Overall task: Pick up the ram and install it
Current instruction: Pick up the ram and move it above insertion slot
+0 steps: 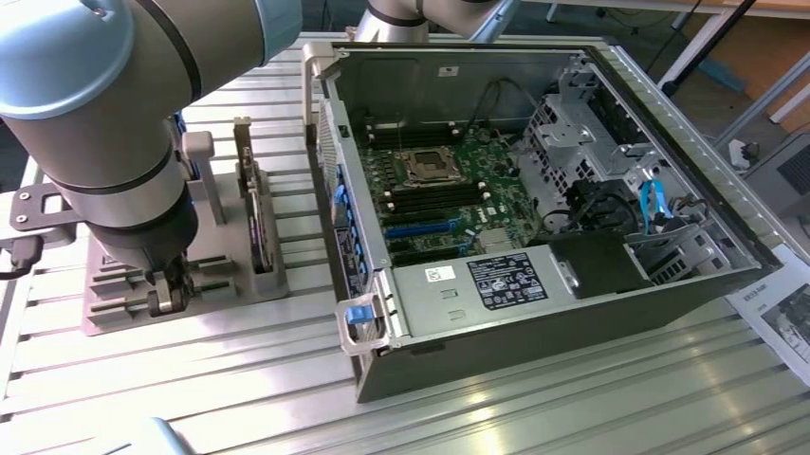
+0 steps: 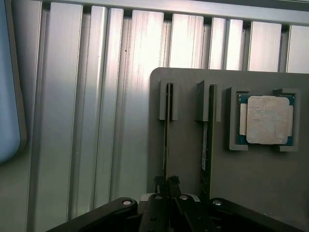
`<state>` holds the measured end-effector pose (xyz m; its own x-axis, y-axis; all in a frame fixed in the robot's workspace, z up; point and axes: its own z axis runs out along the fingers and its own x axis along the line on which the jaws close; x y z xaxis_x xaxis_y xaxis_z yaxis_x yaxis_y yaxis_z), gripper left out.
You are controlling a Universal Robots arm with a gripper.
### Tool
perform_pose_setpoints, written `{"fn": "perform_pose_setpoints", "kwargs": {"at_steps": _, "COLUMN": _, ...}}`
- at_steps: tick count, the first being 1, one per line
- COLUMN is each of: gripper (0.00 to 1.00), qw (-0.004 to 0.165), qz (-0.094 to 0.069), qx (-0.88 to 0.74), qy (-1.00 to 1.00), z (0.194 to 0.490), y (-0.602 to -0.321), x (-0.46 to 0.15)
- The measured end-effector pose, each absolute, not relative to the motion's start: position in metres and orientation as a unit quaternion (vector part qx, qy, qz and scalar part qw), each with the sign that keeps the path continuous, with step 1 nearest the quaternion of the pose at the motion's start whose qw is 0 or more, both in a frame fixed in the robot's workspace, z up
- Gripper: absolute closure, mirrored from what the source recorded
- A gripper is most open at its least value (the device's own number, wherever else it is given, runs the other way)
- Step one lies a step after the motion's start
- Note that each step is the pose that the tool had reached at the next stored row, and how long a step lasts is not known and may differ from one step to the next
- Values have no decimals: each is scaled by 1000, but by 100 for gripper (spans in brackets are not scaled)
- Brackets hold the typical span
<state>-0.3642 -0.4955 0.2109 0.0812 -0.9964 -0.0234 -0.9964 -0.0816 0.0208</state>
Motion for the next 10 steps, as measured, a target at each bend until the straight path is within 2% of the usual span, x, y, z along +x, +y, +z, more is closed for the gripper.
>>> {"fn": "perform_pose_setpoints", "kwargs": {"at_steps": 10, "gripper": 88, "qw": 0, "qz": 16, "qx": -735, "qy": 678, "z": 211, "y": -496, "x": -364}}
